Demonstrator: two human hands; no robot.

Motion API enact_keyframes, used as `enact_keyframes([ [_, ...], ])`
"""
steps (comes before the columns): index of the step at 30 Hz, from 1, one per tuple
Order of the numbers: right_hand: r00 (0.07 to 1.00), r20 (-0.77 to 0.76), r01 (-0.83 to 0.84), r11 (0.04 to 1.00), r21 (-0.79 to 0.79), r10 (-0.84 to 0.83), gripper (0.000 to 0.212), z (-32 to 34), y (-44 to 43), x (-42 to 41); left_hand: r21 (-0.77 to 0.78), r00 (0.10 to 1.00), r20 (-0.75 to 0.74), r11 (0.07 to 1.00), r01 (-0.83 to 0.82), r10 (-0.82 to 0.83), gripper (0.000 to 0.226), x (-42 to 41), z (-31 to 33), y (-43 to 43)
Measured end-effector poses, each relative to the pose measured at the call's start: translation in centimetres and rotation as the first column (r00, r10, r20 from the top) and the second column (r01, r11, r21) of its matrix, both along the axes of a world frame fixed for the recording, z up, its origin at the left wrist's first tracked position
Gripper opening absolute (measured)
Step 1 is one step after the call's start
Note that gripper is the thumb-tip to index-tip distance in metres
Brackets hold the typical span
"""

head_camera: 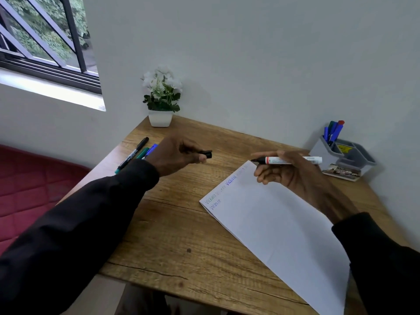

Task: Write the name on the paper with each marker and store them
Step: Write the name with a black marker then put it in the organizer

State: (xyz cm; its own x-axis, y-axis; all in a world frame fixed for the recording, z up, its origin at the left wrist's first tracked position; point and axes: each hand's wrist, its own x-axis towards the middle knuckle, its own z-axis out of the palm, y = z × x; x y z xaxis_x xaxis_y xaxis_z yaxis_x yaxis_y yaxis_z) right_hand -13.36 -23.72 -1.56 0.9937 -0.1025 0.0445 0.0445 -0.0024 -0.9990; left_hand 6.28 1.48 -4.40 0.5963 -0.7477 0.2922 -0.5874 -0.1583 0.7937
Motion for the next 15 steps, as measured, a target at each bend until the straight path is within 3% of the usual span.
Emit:
enact_keyframes([
  [6, 0.991, 0.040, 0.126, 0.991, -0.048, -0.124, 0.039, -2.2, 2.7, 0.3, 0.164, 0.994, 0.097, 0.984, -0.070, 0.054, 0.025, -0.1, -1.4, -3.2],
  [10, 0.989, 0.031, 0.145, 0.983, -0.110, -0.142, 0.021, -3.1, 3.1, 0.2, 0.184, 0.992, 0.105, 0.979, -0.091, 0.072, 0.024, 0.3, -2.0, -4.3],
  [15, 0.985, -0.003, 0.173, 0.976, -0.134, -0.175, 0.022, -3.6, 3.6, 0.3, 0.194, 0.984, 0.127, 0.970, -0.145, 0.122, 0.026, 0.8, -2.2, -4.8],
])
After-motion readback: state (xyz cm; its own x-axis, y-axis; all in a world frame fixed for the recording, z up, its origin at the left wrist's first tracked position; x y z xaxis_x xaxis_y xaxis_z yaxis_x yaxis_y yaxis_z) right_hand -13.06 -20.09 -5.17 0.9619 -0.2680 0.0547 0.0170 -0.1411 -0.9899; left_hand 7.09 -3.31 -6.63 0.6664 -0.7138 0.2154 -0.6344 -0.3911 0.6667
